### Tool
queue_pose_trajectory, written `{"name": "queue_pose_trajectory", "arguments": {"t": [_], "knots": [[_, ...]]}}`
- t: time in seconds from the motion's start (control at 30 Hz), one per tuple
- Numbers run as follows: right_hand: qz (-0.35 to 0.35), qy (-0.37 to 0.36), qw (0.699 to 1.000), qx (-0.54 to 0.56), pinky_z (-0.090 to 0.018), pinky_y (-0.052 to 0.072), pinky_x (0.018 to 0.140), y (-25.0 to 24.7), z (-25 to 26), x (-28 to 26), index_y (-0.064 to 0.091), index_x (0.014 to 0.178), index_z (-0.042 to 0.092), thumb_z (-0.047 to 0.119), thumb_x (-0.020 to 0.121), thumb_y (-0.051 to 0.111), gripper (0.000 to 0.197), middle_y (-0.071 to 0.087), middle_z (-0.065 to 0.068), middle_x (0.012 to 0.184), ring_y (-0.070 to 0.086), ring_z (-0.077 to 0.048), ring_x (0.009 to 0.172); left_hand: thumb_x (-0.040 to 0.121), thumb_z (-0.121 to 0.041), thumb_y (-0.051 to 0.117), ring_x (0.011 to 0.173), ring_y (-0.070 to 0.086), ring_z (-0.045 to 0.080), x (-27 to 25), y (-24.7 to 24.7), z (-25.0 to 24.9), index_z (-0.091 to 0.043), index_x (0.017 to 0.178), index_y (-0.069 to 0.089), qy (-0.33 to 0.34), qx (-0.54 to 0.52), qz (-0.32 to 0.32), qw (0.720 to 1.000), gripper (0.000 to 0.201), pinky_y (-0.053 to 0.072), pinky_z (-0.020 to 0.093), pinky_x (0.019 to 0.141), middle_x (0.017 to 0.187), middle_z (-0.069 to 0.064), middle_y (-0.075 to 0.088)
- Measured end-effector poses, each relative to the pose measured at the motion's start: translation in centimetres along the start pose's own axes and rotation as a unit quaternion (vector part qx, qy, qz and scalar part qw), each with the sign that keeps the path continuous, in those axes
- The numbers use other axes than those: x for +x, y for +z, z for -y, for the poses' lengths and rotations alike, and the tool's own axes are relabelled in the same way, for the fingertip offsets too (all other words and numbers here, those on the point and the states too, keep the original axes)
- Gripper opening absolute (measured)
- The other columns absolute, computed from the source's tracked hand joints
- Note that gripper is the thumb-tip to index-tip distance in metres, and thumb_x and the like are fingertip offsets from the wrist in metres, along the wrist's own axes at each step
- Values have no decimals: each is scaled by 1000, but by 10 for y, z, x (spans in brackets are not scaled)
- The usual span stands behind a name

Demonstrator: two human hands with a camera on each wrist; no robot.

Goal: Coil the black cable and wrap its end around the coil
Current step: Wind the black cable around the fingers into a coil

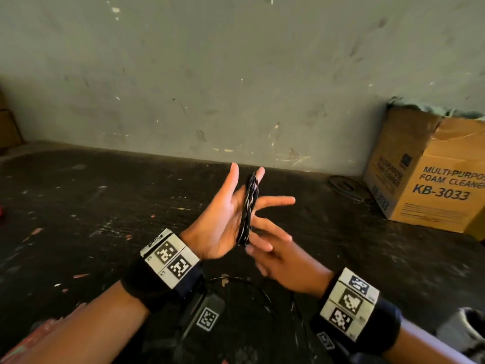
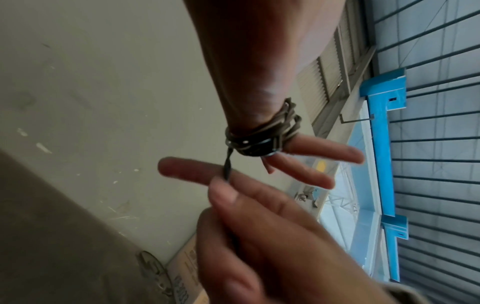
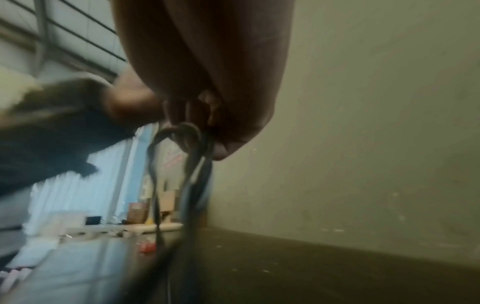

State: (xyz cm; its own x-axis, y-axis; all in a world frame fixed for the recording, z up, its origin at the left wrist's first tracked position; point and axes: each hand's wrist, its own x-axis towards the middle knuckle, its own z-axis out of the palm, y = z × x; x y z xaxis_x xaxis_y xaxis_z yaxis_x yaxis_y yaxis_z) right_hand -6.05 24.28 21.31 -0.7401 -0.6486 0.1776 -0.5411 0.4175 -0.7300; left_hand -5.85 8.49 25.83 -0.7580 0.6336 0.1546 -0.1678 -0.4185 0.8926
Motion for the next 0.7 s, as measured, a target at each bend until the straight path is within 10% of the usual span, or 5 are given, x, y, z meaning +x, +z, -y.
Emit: {"name": "queue_pose_trajectory", "arguments": {"t": [0.2,0.43,0.53,0.7], "knots": [[124,124,983,46,-15,43,42,5,29,-7,46,128,23,24,95,52,33,56,4,62,49,-2,44,98,-44,30,73,73,27,13,-7,3,-50,144,12,50,64,-132,988,50,60,31,51,129,9,63],[146,175,974,5,-16,46,45,-5,45,-13,51,123,22,22,94,54,29,57,4,61,51,-3,45,98,-45,29,84,73,28,19,-14,14,-51,145,-2,54,181,-169,967,57,61,34,55,141,6,52],[146,162,972,-89,-23,57,66,-21,50,-12,58,115,22,24,92,57,23,62,5,63,59,-4,53,98,-46,26,87,73,20,19,-9,21,-53,141,-9,42,321,-155,933,56,57,26,53,147,2,45],[121,114,957,-238,-29,56,77,-43,66,-17,65,104,20,24,88,62,17,58,11,67,61,-5,66,99,-43,26,56,66,11,21,-14,22,-46,143,-17,-8,455,-134,880,62,52,20,46,137,4,52]]}}
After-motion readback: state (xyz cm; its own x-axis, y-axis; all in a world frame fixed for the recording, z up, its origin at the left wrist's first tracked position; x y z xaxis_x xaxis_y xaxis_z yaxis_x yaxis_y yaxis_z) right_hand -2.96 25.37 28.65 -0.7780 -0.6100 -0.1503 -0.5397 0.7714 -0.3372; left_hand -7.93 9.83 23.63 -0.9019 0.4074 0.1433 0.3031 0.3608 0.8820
